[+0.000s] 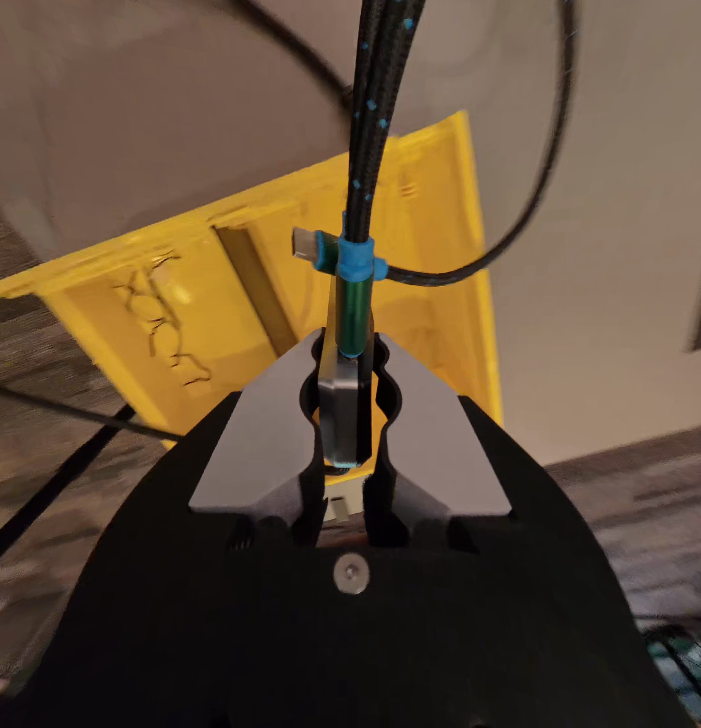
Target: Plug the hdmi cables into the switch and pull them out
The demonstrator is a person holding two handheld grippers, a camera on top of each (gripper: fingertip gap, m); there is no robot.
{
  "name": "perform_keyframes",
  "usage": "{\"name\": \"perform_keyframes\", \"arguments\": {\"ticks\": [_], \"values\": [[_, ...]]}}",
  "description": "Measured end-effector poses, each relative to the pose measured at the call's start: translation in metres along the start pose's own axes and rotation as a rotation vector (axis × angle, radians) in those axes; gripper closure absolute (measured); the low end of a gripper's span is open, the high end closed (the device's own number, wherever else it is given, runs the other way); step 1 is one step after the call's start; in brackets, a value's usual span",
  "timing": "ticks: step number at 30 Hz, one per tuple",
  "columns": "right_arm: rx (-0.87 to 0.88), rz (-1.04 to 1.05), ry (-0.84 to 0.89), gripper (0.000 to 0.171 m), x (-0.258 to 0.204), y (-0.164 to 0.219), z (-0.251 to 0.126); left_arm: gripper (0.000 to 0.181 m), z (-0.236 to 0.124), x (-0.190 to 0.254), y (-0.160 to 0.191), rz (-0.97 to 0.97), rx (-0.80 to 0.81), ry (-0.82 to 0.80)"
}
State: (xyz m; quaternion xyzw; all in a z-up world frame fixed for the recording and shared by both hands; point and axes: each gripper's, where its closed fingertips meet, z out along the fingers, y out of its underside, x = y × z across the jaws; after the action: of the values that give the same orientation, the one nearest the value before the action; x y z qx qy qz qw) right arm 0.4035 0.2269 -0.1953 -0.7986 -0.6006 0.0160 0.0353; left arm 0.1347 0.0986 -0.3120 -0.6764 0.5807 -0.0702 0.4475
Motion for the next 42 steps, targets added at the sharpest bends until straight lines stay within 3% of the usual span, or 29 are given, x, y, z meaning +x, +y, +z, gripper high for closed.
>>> {"name": "perform_keyframes", "arguments": {"ticks": [8,11,13,16,20,26,31,34,38,42], "values": [[-0.05,0.247,-0.377,0.15,-0.014,0.024,0.057,0.133,0.0,0.0,0.001,-0.021,-0.003,0.007],[-0.019,0.329,-0.427,0.144,-0.009,0.017,0.066,0.133,-0.001,0.0,0.002,-0.031,0.0,0.009],[-0.029,0.407,-0.465,0.114,-0.008,0.018,0.07,0.133,0.0,0.0,0.002,-0.033,-0.002,0.014],[-0.088,0.403,-0.437,0.087,-0.007,0.027,0.07,0.132,0.0,0.0,0.002,-0.042,-0.002,0.02],[-0.207,0.35,-0.337,0.068,0.001,0.051,0.045,0.132,0.0,-0.001,0.002,-0.044,-0.001,0.019],[-0.3,0.381,-0.19,0.066,0.026,0.086,-0.004,0.131,0.0,-0.001,0.003,-0.051,-0.003,0.019],[-0.657,0.436,-0.03,0.077,0.033,0.162,-0.033,0.131,0.0,-0.001,0.002,-0.044,0.0,0.012],[-0.588,0.388,-0.056,0.084,0.024,0.151,-0.026,0.132,0.0,-0.001,0.002,-0.044,0.0,0.015],[-0.971,0.272,0.029,0.078,0.016,0.189,-0.057,0.132,0.0,-0.001,0.002,-0.051,-0.003,0.023],[-1.081,0.351,0.111,0.084,0.025,0.204,-0.088,0.131,0.0,-0.002,0.003,-0.055,-0.005,0.02]]}}
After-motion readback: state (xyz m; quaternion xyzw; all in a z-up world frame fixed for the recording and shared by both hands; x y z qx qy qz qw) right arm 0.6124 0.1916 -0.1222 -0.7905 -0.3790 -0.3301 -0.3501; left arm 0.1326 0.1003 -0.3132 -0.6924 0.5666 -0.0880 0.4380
